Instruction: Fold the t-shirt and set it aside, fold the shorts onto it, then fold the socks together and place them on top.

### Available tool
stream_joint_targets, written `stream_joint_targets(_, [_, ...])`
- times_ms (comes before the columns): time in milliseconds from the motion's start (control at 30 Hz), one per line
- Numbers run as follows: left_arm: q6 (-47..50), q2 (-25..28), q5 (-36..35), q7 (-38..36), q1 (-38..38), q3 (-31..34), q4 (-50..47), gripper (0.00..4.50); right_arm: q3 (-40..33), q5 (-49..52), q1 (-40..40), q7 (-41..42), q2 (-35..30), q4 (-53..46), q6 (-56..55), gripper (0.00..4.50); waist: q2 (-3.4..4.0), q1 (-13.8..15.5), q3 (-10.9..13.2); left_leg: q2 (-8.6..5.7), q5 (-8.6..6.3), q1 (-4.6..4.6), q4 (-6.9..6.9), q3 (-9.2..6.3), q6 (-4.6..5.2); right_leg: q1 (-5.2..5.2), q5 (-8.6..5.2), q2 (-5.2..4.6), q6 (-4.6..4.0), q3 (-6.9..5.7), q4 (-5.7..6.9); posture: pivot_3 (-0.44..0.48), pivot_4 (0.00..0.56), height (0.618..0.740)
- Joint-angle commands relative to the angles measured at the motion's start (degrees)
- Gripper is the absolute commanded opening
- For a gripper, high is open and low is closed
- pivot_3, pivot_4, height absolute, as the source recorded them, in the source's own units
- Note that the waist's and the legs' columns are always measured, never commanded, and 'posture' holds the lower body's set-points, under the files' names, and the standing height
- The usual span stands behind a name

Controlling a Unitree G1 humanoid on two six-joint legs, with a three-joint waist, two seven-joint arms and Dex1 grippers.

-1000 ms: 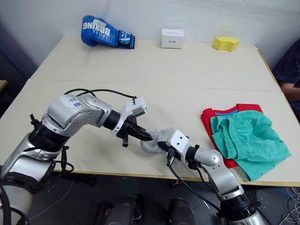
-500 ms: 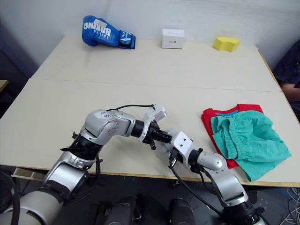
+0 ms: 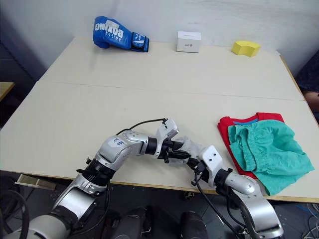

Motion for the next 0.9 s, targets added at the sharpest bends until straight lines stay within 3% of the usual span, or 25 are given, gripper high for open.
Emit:
stream_joint_targets(33, [-3.62, -0.67, 1.77, -1.00, 0.33, 0.07, -0.41, 3.45, -4.66, 1.73, 4.27, -0.75, -1.42, -3.35, 0.49, 0.00, 0.00, 0.04, 0.00, 0.00, -0.01, 0.00, 0.00, 0.00, 0.02, 0.00, 0.00, 0.00, 0.00, 0.00, -0.01, 0.000, 0.150, 0.740])
stream_joint_targets(133, [-5.44, -0.81, 2.35, -2.50, 0.46, 0.07, -0.15, 4.43, -7.91, 2.53, 7.68, -0.89, -1.96, -4.29, -0.24, 0.00, 0.00, -0.03, 0.00, 0.00, -0.02, -0.01, 0.00, 0.03, 0.05, 0.00, 0.01, 0.00, 0.01, -0.01, -0.03, 0.000, 0.150, 0.740])
stream_joint_targets(167, [-6.32, -1.03, 2.37, -2.93, 0.70, 0.31, -0.24, 4.47, -9.37, 2.80, 8.85, -0.93, -2.11, -4.56, -0.49, 0.00, 0.00, -0.03, 0.00, 0.01, -0.02, -0.01, 0.00, 0.03, 0.05, -0.01, 0.01, 0.00, 0.01, -0.02, -0.03, 0.000, 0.150, 0.740])
stream_joint_targets(300, [-11.63, -0.52, 3.69, -5.82, 1.69, -0.23, -0.35, 4.47, -14.80, 5.06, 10.95, -1.12, -1.96, -5.11, -1.39, 0.00, 0.00, -0.12, 0.00, 0.01, -0.02, -0.02, -0.01, 0.03, 0.06, -0.02, 0.01, 0.01, 0.01, -0.03, -0.03, 0.000, 0.150, 0.740])
stream_joint_targets(467, [-25.41, 0.45, 5.84, -12.86, 4.24, -0.82, 0.87, 4.47, -22.23, 12.35, 8.53, 1.14, -1.93, -5.40, -3.25, 0.00, 0.01, -0.16, 0.00, 0.05, -0.02, -0.02, -0.02, 0.07, 0.05, -0.05, 0.00, 0.05, 0.01, -0.03, -0.04, 0.000, 0.150, 0.740])
stream_joint_targets(667, [-29.63, -1.46, 3.81, -13.94, 4.55, 4.28, 0.96, 4.47, -21.61, 16.05, 3.87, 2.29, -2.83, -6.06, -3.51, 0.00, 0.01, -0.11, 0.00, 0.08, -0.12, -0.03, -0.02, 0.07, 0.33, -0.05, 0.00, 0.04, 0.01, -0.03, -0.05, 0.000, 0.150, 0.740])
stream_joint_targets(900, [-31.94, -0.08, 2.53, -17.85, 6.06, 6.93, -0.88, 4.47, -18.12, 16.67, 0.70, 2.99, -3.30, -6.10, -4.30, 0.00, 0.01, -0.14, 0.01, 0.07, 0.04, -0.03, -0.02, 0.07, 0.52, -0.05, 0.00, 0.05, 0.01, -0.07, -0.05, 0.000, 0.150, 0.740])
